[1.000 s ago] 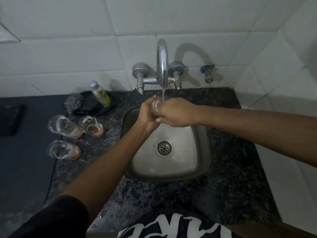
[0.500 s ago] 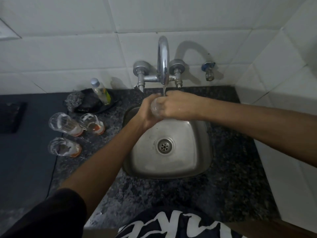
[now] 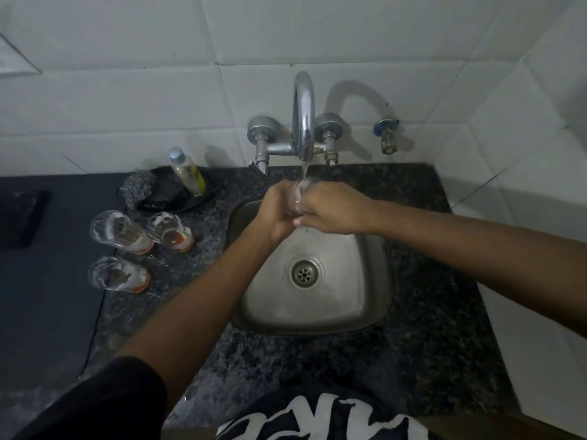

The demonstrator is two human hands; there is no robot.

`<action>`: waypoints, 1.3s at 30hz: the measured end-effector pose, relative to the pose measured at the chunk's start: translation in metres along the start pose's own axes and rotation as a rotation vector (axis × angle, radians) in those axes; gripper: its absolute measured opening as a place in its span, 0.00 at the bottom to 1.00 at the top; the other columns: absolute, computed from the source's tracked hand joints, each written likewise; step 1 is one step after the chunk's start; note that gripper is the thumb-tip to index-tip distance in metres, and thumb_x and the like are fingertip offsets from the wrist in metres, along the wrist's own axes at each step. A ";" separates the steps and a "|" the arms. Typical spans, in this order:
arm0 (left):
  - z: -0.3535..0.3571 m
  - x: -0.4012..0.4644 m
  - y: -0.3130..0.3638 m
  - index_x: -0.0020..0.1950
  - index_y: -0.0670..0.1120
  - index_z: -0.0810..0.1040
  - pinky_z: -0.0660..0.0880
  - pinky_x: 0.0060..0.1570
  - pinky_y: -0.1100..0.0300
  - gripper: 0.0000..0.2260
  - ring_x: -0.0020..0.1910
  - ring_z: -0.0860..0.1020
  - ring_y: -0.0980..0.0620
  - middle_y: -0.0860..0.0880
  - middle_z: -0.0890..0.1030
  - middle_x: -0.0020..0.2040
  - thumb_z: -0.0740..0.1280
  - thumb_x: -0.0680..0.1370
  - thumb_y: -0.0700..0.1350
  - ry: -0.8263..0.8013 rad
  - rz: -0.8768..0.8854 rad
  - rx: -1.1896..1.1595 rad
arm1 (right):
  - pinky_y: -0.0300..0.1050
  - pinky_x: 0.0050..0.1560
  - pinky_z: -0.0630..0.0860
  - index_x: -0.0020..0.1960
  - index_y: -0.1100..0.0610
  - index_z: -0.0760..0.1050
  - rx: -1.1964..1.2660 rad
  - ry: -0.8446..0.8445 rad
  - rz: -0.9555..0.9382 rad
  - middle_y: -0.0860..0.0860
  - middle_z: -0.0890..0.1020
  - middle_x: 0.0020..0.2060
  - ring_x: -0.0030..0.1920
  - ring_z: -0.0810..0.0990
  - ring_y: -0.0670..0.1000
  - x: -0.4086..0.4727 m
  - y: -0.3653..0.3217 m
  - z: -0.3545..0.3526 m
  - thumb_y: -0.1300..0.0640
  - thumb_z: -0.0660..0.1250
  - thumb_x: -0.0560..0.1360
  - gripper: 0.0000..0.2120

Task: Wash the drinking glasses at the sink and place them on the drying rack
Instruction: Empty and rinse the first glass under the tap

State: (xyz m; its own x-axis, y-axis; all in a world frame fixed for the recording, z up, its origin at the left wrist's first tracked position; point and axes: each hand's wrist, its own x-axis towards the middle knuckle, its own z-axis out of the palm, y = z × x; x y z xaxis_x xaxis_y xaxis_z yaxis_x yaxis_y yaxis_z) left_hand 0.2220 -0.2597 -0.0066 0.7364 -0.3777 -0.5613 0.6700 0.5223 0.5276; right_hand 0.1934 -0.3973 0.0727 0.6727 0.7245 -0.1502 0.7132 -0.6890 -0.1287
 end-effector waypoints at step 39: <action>-0.011 -0.042 -0.011 0.56 0.41 0.85 0.79 0.61 0.49 0.09 0.54 0.84 0.48 0.41 0.86 0.54 0.68 0.82 0.43 0.086 0.569 0.595 | 0.35 0.47 0.78 0.61 0.52 0.71 1.117 0.259 0.702 0.43 0.80 0.50 0.50 0.79 0.40 -0.009 -0.038 0.052 0.59 0.78 0.71 0.24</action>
State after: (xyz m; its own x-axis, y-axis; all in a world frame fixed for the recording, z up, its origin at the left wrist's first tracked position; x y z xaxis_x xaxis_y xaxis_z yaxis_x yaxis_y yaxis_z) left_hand 0.1823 -0.2407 0.0042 0.9845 -0.1055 -0.1402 0.1522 0.1150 0.9816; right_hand 0.1503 -0.3788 0.0275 0.9333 0.1113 -0.3415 -0.2531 -0.4711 -0.8450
